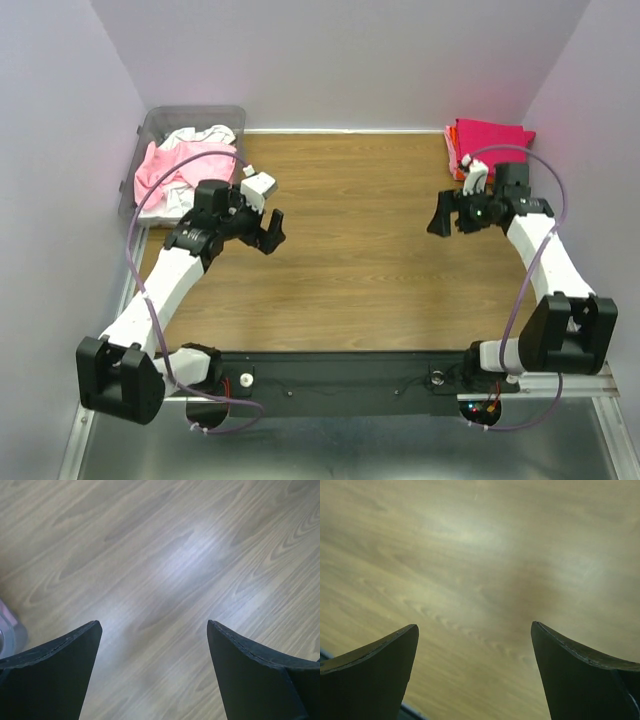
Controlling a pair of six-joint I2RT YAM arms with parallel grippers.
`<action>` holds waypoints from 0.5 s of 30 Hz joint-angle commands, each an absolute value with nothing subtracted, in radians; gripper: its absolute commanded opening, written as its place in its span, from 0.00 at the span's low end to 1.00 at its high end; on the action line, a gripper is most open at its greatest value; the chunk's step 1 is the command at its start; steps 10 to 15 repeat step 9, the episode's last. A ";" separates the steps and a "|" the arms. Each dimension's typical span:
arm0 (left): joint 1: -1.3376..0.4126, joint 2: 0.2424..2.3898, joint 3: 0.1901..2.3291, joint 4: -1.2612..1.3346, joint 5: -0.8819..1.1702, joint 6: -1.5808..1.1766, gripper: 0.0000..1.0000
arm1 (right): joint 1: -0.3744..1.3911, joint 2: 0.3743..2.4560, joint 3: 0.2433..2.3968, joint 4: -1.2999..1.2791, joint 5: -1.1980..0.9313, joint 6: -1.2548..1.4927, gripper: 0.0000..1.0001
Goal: Fold and stack the t-shirts
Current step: Neatly place the folded tshirt to the corner
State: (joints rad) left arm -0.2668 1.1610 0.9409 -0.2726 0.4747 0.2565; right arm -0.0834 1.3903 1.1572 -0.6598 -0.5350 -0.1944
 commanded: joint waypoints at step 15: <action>-0.261 1.014 0.830 -0.249 0.287 0.247 0.99 | -0.074 1.154 0.910 -0.643 -0.574 -0.178 1.00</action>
